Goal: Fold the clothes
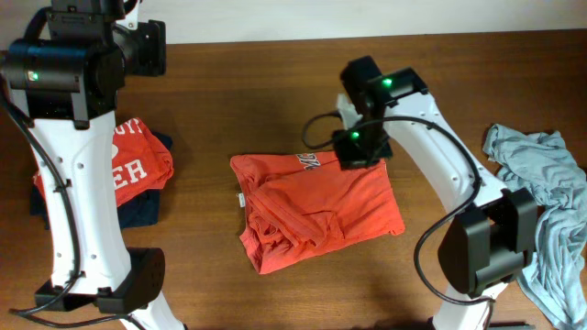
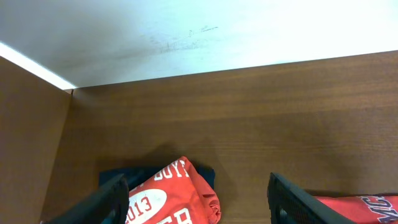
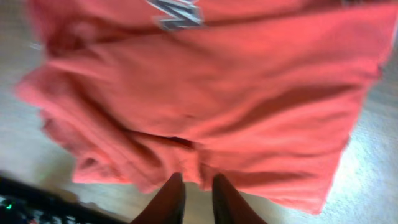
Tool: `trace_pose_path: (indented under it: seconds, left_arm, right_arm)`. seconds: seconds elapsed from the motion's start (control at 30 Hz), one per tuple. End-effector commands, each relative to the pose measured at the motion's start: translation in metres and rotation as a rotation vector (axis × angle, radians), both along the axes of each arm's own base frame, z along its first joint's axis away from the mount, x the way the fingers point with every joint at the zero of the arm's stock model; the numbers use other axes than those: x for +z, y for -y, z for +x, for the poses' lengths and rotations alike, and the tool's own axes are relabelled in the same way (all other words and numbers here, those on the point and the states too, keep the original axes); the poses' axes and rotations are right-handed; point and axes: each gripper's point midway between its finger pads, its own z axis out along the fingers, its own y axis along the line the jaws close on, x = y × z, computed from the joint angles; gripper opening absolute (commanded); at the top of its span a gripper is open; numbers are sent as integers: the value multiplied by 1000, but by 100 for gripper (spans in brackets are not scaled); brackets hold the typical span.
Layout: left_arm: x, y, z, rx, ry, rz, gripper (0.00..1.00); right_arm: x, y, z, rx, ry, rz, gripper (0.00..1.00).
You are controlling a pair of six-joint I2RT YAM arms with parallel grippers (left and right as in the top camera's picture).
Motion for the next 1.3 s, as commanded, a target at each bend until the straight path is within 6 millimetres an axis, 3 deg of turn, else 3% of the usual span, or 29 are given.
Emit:
trace_pose_path:
  seconds: [0.0, 0.2, 0.3, 0.37, 0.47, 0.57, 0.67, 0.77, 0.8, 0.87, 0.9, 1.03, 1.27]
  left_arm:
    - [18, -3, -8, 1, 48, 9, 72]
    - [18, -3, -8, 1, 52, 8, 72]
    - [19, -3, -7, 1, 55, 8, 73]
    - [19, -3, -7, 1, 56, 8, 75]
    - [19, -3, -7, 1, 56, 8, 75]
    - [19, -3, -7, 1, 56, 8, 75]
    - [19, -3, -7, 1, 55, 8, 75]
    - [19, -3, -7, 1, 55, 8, 75]
    - [19, -3, -7, 1, 55, 8, 75]
    - [19, -3, -7, 1, 55, 8, 75]
    - [19, -3, -7, 1, 57, 7, 75]
    - [20, -3, -6, 1, 61, 7, 75]
    - [20, -3, -7, 1, 61, 8, 76]
  right_arm:
    - [-22, -3, -29, 11, -93, 3, 18]
    - [-69, -54, -72, 102, -162, 110, 18]
    - [-77, -86, -87, 170, -150, 176, 18]
    - [-70, -115, -102, 275, -149, 275, 18]
    - [-42, -158, -126, 478, -141, 480, 17]
    - [-13, -180, -132, 606, -95, 596, 17]
    - [2, -177, -114, 583, -35, 546, 15]
    - [0, -143, -73, 417, 24, 332, 15]
    - [-1, -134, -66, 391, 35, 289, 20]
    - [-7, -101, -50, 330, 40, 179, 49]
    - [-11, -90, -49, 309, 23, 152, 52]
    - [-34, -75, -63, 283, -65, 124, 60]
    - [-60, -87, -102, 416, -123, 117, 71]
